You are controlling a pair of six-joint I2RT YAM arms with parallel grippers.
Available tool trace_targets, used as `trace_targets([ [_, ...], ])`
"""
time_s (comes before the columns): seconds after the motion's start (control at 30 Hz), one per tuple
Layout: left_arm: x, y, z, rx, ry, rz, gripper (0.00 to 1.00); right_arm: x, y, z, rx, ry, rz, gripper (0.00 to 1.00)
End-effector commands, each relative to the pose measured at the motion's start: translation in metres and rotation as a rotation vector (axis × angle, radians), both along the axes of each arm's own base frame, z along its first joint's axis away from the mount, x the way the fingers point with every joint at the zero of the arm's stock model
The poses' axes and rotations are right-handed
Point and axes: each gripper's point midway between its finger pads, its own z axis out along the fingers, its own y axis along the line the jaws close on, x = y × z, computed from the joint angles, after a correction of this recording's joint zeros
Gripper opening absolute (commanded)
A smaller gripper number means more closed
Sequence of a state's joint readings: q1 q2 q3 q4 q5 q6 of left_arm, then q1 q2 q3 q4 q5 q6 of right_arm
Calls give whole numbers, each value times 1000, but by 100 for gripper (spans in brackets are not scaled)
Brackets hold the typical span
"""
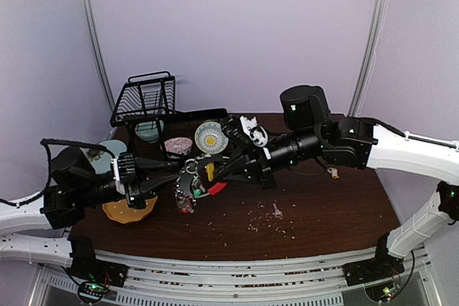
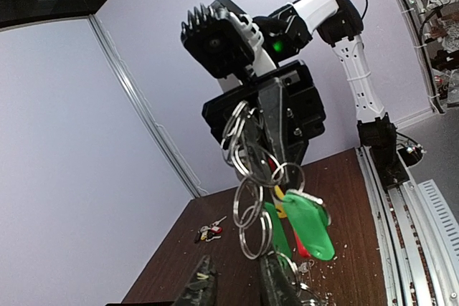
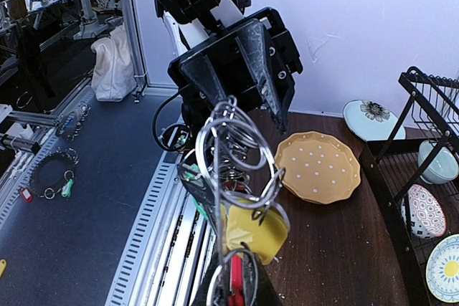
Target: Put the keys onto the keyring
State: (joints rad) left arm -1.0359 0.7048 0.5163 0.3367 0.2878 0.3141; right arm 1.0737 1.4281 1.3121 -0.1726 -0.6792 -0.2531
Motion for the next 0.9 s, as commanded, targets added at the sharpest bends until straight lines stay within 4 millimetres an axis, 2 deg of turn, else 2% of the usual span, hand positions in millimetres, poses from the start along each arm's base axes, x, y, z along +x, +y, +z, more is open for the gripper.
trace_targets([
  [0.0,-10,-6,18,-34,-17,-64,22,5,5,3,7,9,-19,0],
  [0.3,-17,0,30,-119,-24,-93,23,3,5,2,9,15,-8,0],
  [0.67,-12,15,47,-211,-20,-33,23,3,8,1,9,24,1,0],
  [0.87,-16,8,38,-174,-11,-76,23,2,9,3,14,29,3,0],
])
